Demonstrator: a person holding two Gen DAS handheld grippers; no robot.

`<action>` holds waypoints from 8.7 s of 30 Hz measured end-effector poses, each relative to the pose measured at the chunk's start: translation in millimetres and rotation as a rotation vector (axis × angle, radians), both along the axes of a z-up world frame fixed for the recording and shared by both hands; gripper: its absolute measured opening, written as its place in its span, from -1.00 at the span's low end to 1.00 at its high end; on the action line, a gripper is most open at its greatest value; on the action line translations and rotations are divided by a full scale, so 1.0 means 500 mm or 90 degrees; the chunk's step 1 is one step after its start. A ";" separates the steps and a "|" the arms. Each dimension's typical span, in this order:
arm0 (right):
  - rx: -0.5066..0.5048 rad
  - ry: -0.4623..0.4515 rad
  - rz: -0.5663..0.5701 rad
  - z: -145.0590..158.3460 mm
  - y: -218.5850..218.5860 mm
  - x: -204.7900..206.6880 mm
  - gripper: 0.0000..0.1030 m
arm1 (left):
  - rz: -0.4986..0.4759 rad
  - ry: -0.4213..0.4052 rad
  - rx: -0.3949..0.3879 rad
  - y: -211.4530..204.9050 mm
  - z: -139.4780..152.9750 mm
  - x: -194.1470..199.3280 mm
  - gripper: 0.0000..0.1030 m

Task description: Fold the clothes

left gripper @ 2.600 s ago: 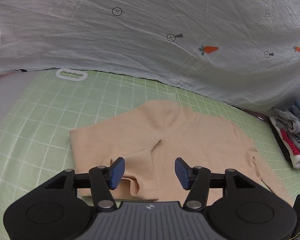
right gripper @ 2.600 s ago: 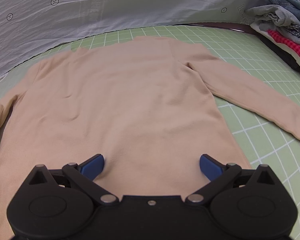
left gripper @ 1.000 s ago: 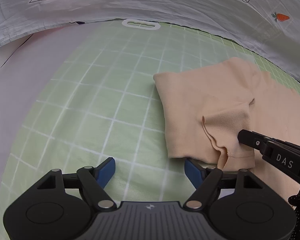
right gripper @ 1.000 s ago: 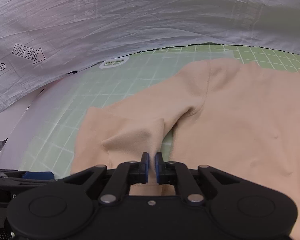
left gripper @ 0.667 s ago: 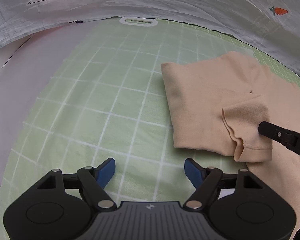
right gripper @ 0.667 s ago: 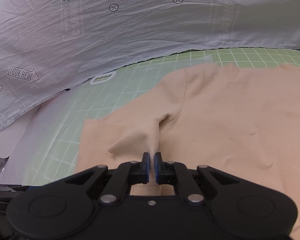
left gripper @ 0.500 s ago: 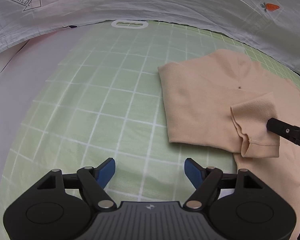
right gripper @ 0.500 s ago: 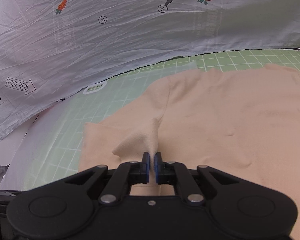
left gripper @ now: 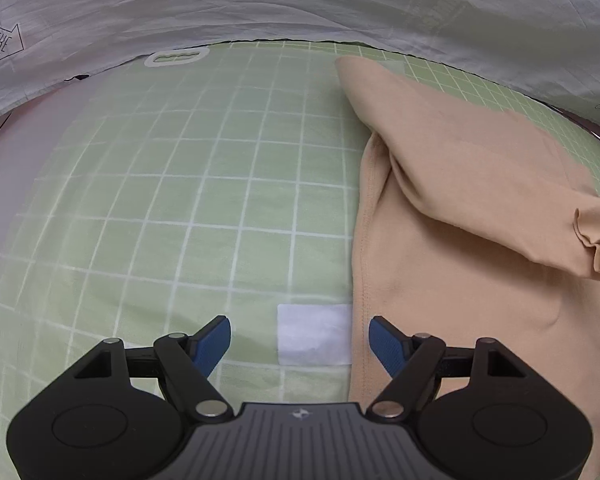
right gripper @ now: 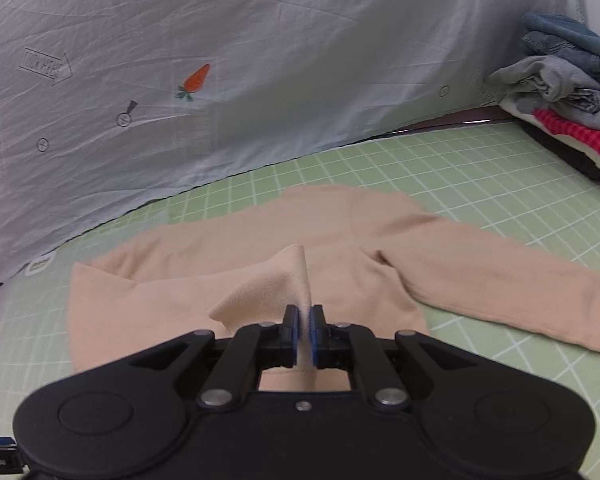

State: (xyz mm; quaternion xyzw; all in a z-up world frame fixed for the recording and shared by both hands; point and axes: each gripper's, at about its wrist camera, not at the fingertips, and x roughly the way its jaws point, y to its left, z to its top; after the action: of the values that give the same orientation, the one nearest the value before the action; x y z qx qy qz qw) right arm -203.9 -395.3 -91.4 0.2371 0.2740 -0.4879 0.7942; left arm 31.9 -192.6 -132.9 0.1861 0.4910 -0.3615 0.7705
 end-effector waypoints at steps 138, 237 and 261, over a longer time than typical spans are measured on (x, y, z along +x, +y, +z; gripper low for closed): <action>-0.010 0.026 0.022 -0.014 0.112 -0.091 1.00 | 0.030 -0.075 -0.035 0.117 0.060 -0.128 1.00; 0.084 -0.044 0.024 -0.046 -0.095 -0.230 -0.28 | 0.020 -0.061 -0.022 -0.115 0.029 -0.157 1.00; 0.110 0.000 -0.044 -0.097 -0.477 -0.221 -0.19 | 0.054 0.056 -0.110 -0.504 -0.001 0.150 0.25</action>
State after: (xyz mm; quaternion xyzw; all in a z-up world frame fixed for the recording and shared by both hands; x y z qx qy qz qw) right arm -314.3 -633.9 -140.0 0.3142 0.3068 -0.4894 0.7534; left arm 107.1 -444.6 -133.2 0.0817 0.4985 -0.3774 0.7761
